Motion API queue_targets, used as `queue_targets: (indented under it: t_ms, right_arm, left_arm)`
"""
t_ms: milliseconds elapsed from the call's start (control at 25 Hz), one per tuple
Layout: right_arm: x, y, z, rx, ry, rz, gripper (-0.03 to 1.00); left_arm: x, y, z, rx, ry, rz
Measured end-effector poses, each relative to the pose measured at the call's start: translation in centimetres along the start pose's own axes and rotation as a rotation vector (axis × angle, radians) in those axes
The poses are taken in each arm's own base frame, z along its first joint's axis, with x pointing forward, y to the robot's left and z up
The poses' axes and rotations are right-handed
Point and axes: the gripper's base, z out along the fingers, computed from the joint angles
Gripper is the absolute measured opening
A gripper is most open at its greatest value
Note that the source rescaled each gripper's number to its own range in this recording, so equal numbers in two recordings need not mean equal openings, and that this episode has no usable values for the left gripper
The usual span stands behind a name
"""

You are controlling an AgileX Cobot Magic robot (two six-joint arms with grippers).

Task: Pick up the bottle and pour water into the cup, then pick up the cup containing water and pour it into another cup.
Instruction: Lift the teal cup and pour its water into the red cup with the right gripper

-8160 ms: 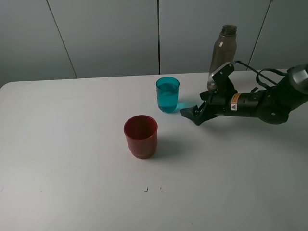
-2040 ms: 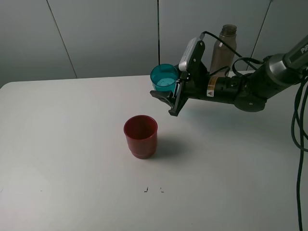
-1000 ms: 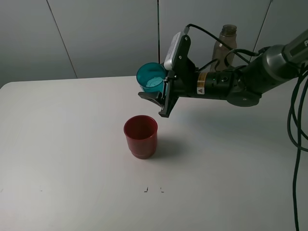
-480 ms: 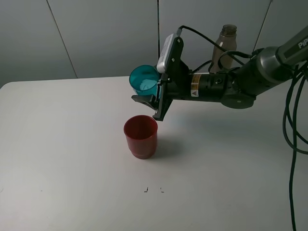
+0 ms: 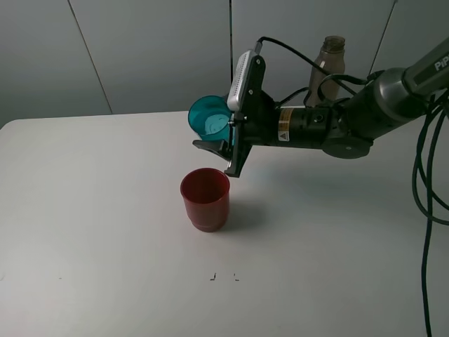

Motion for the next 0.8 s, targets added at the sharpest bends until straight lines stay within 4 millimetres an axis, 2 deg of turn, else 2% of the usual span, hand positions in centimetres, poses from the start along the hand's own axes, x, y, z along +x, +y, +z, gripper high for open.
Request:
queue_targets:
  t_ms: [800]
  right_arm:
    - [-0.01,-0.05,0.03,0.008,0.004,-0.307,0.05]
  left_arm:
    - [0.00,0.00,0.00,0.000,0.000,0.000]
